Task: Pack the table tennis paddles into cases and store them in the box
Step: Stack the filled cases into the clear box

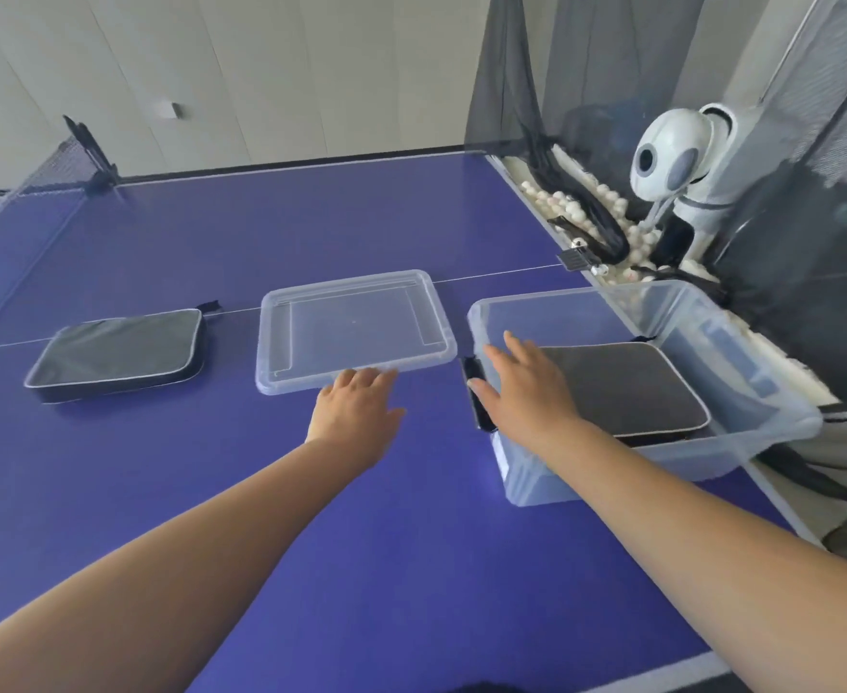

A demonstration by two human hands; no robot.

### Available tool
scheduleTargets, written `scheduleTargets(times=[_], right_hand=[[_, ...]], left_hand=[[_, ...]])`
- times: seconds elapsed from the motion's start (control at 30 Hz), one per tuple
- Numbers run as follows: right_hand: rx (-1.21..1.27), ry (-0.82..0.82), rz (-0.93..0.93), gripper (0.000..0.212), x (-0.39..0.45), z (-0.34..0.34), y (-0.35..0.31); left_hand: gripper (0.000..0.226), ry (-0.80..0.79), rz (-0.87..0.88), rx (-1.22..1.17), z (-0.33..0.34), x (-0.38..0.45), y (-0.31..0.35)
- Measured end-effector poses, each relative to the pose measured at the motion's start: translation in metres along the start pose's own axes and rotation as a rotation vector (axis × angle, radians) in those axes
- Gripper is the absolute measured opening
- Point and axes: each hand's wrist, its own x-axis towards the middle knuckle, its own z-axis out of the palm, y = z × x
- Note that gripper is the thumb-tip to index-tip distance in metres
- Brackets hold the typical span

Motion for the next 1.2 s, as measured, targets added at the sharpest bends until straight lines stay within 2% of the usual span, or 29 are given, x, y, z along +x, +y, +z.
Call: scheduleTargets(times=[0.3, 0.63, 0.83, 1.2], right_hand=[[-0.109, -0.126, -0.212, 0.064, -0.002, 0.043, -0.099], [-0.189, -0.274, -0.290, 0.070, 0.005, 0.084, -0.171], [-0.222, -0.298, -0.289, 0.070, 0.012, 0.107, -0.243], [-0.074, -0.291, -0.115, 0.068, 0.009, 0.164, -0.417]], left_hand=[[0.061, -0.061, -0.238, 0.123, 0.009, -0.061, -0.109], [0.069, -0.131, -0.455, 0.189, 0.023, -0.110, -0.195], [0.069, -0.131, -0.465, 0.195, 0.017, -0.128, -0.274], [0.072, -0.139, -0.357, 0.190, -0.011, -0.164, -0.467]])
